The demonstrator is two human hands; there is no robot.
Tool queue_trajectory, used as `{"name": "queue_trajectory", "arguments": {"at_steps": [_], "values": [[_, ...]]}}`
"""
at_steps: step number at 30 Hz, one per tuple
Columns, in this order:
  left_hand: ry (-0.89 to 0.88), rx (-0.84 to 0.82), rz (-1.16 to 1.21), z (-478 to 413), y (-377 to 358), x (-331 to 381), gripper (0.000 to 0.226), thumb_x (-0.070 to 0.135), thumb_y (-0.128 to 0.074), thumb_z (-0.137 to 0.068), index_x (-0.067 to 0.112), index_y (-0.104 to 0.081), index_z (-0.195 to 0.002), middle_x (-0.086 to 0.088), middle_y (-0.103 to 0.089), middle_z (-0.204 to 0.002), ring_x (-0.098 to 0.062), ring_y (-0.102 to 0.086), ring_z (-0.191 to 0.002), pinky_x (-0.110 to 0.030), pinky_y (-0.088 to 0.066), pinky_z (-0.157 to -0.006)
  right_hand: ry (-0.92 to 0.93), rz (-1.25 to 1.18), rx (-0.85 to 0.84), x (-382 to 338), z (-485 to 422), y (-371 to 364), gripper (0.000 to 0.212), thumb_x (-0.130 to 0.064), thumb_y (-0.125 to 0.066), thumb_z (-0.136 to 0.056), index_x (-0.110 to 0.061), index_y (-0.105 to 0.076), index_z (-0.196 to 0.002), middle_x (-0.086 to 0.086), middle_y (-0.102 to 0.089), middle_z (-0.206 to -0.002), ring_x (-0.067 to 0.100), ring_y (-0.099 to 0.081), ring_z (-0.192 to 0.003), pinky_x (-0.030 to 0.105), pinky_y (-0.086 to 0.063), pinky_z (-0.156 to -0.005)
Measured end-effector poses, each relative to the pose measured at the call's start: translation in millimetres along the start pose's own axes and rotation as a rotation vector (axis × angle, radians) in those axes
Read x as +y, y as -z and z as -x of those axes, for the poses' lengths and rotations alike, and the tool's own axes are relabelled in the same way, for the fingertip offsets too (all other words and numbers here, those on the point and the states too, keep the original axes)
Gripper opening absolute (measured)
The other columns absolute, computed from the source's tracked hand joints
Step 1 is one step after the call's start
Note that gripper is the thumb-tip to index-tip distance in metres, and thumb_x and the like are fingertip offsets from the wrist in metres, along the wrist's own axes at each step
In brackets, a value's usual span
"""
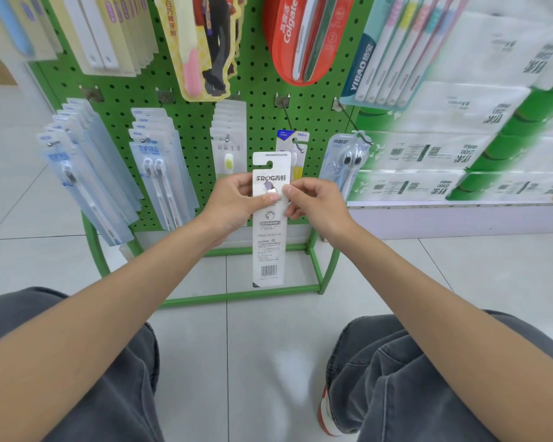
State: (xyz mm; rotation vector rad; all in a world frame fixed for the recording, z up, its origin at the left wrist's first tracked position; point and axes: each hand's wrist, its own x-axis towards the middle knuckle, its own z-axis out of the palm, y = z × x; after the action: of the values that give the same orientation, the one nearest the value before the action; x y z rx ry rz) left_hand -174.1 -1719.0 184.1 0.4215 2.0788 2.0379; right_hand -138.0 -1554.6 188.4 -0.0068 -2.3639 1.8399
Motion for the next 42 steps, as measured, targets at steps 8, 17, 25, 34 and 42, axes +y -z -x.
{"name": "queue_trajectory", "arguments": {"at_steps": [8,17,25,34,42], "values": [[-0.007,-0.028,-0.016,-1.9,1.7,4.0,0.027,-0.001,-0.073,-0.082,0.020,-0.070,-0.099,0.011,-0.076,-0.087,-0.008,-0.073,-0.084,-0.022,-0.057,-0.069,-0.072,-0.124,-0.024,-4.6,-0.4,3.3,0.014,-0.010,-0.059,-0.096,-0.009,-0.069,-0.087,0.011,-0.066,-0.076,0.011,-0.059,-0.058,0.023,-0.052,-0.060],[0.070,-0.071,0.034,-2.5,3.8,7.7,0.025,-0.001,-0.062,-0.091,0.017,-0.068,-0.108,0.003,-0.077,-0.095,-0.015,-0.073,-0.091,-0.030,-0.059,-0.076,-0.135,-0.177,-0.013,-7.3,-2.2,5.6,0.014,-0.013,-0.060,-0.096,-0.010,-0.069,-0.086,0.004,-0.066,-0.075,0.010,-0.057,-0.057,0.020,-0.050,-0.058],[0.267,-0.237,0.029,1.7,9.4,7.7,0.039,0.047,-0.033,-0.103,0.030,-0.064,-0.121,-0.001,-0.074,-0.110,-0.020,-0.066,-0.107,-0.039,-0.049,-0.093,-0.256,-0.446,-0.040,-9.2,-6.8,8.5,0.019,-0.014,-0.049,-0.102,-0.001,-0.063,-0.103,0.009,-0.069,-0.091,0.016,-0.061,-0.070,0.023,-0.054,-0.069],[0.205,-0.198,-0.288,-1.4,9.8,-4.7,0.058,0.068,-0.048,-0.083,0.020,-0.066,-0.110,0.003,-0.057,-0.081,-0.011,-0.055,-0.076,-0.031,-0.053,-0.086,-0.376,-0.730,-0.120,-15.1,-3.2,11.8,0.035,-0.031,-0.047,-0.102,-0.001,-0.065,-0.105,0.017,-0.068,-0.110,0.028,-0.069,-0.096,0.032,-0.057,-0.089],[0.042,-0.078,-0.351,-14.7,24.1,-24.7,0.018,0.045,-0.070,-0.083,0.031,-0.070,-0.095,0.019,-0.062,-0.068,-0.001,-0.052,-0.063,-0.021,-0.043,-0.065,-0.348,-0.611,-0.061,-13.9,-5.5,17.1,0.032,-0.027,-0.049,-0.100,-0.003,-0.057,-0.120,0.018,-0.067,-0.111,0.032,-0.070,-0.097,0.040,-0.059,-0.085]]}}
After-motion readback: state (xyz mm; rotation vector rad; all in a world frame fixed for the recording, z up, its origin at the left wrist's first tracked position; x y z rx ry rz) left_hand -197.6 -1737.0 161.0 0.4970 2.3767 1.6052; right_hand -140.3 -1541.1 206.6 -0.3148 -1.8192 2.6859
